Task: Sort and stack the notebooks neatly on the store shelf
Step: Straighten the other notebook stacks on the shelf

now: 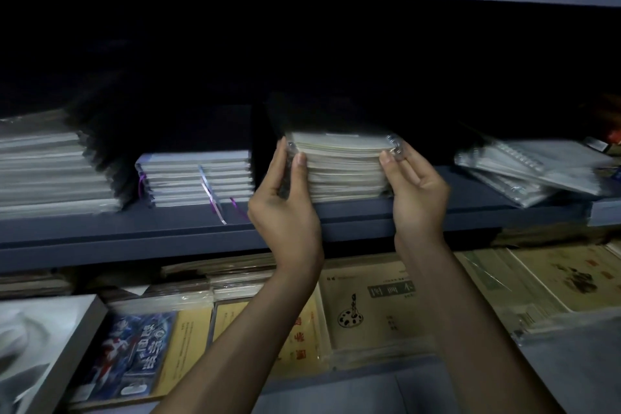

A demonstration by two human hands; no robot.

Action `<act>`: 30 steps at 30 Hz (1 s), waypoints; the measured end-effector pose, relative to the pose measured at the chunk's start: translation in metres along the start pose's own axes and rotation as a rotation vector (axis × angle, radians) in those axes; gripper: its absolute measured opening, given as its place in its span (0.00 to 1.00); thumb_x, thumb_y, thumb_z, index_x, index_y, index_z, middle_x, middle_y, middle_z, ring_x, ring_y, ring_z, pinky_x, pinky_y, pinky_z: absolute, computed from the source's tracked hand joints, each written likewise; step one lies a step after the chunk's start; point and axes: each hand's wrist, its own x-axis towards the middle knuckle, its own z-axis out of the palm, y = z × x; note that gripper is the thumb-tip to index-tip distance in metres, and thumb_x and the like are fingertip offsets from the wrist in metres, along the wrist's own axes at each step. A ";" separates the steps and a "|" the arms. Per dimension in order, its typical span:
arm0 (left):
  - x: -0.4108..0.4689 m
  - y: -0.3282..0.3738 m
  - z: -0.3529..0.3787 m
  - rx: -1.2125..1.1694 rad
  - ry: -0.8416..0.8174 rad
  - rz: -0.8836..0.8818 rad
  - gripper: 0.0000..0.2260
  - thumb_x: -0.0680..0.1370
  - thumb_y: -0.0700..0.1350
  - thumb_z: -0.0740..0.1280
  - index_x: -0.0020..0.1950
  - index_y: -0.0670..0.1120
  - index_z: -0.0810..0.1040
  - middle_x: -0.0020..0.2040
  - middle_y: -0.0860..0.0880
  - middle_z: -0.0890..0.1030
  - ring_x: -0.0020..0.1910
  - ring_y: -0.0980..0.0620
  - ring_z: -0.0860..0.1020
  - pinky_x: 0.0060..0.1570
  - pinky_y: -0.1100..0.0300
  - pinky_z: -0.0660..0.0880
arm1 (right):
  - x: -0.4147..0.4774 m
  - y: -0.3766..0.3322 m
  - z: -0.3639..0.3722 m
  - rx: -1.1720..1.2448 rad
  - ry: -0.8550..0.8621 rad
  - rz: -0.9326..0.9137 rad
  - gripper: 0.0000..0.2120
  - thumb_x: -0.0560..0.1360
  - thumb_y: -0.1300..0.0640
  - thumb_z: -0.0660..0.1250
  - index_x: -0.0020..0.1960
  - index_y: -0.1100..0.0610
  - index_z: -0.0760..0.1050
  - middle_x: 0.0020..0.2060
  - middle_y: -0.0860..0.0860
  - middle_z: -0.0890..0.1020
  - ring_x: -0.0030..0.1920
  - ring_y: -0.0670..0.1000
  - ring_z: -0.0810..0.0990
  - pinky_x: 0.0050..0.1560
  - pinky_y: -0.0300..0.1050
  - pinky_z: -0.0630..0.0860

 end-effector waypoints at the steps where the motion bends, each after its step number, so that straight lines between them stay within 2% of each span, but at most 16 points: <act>1: -0.001 0.000 0.000 0.017 -0.006 0.008 0.17 0.82 0.43 0.72 0.71 0.44 0.81 0.65 0.53 0.84 0.66 0.64 0.79 0.68 0.63 0.76 | 0.000 0.000 -0.001 -0.008 -0.005 -0.001 0.20 0.78 0.59 0.74 0.69 0.57 0.78 0.56 0.48 0.86 0.58 0.43 0.84 0.61 0.39 0.79; 4: 0.000 -0.002 -0.002 0.160 -0.045 0.110 0.16 0.83 0.47 0.71 0.71 0.46 0.80 0.63 0.57 0.83 0.64 0.63 0.79 0.64 0.64 0.77 | 0.002 0.002 -0.002 -0.014 -0.028 -0.001 0.19 0.78 0.59 0.73 0.69 0.57 0.78 0.58 0.48 0.86 0.60 0.44 0.84 0.63 0.40 0.79; 7: 0.006 -0.009 -0.006 0.298 -0.095 0.194 0.17 0.83 0.51 0.70 0.71 0.49 0.76 0.63 0.56 0.80 0.62 0.59 0.78 0.63 0.57 0.77 | 0.004 0.004 -0.003 -0.019 -0.057 0.006 0.19 0.79 0.59 0.72 0.70 0.56 0.77 0.60 0.49 0.85 0.61 0.44 0.83 0.66 0.42 0.77; 12: 0.008 -0.018 -0.006 0.381 -0.162 0.191 0.26 0.86 0.58 0.62 0.83 0.55 0.62 0.80 0.56 0.69 0.78 0.60 0.66 0.76 0.51 0.68 | 0.005 0.007 -0.006 -0.033 -0.098 0.018 0.21 0.80 0.57 0.71 0.72 0.55 0.75 0.63 0.48 0.84 0.64 0.45 0.81 0.69 0.46 0.76; 16: 0.008 -0.022 -0.002 0.351 -0.119 0.196 0.24 0.87 0.57 0.61 0.82 0.53 0.67 0.77 0.58 0.73 0.70 0.71 0.70 0.70 0.61 0.71 | 0.006 0.006 -0.008 -0.018 -0.096 0.026 0.20 0.79 0.59 0.72 0.71 0.56 0.76 0.61 0.49 0.85 0.63 0.46 0.82 0.69 0.46 0.76; 19: 0.006 -0.023 0.000 0.366 -0.072 0.220 0.22 0.86 0.57 0.62 0.80 0.53 0.70 0.76 0.57 0.75 0.73 0.66 0.71 0.70 0.64 0.71 | 0.004 0.006 -0.006 -0.028 -0.081 0.008 0.20 0.79 0.59 0.72 0.71 0.56 0.77 0.60 0.48 0.85 0.62 0.45 0.83 0.68 0.46 0.77; 22: 0.007 -0.022 0.002 0.347 -0.063 0.217 0.22 0.86 0.56 0.63 0.79 0.52 0.72 0.75 0.57 0.76 0.72 0.68 0.71 0.68 0.70 0.68 | 0.005 0.006 -0.005 -0.036 -0.062 -0.010 0.20 0.79 0.60 0.72 0.71 0.57 0.77 0.60 0.49 0.85 0.61 0.45 0.83 0.67 0.44 0.78; 26: 0.008 -0.023 0.001 0.276 -0.069 0.212 0.21 0.86 0.53 0.65 0.78 0.50 0.74 0.74 0.56 0.77 0.72 0.66 0.72 0.70 0.66 0.70 | 0.005 0.005 -0.004 -0.049 -0.064 -0.020 0.20 0.79 0.60 0.72 0.70 0.57 0.78 0.59 0.49 0.86 0.61 0.44 0.83 0.65 0.43 0.78; 30: 0.009 -0.023 0.001 0.215 -0.064 0.206 0.19 0.86 0.50 0.67 0.77 0.49 0.75 0.73 0.55 0.78 0.72 0.65 0.73 0.68 0.66 0.71 | 0.006 0.005 -0.007 -0.073 -0.094 -0.041 0.19 0.80 0.60 0.71 0.70 0.59 0.78 0.58 0.49 0.86 0.60 0.45 0.84 0.63 0.41 0.79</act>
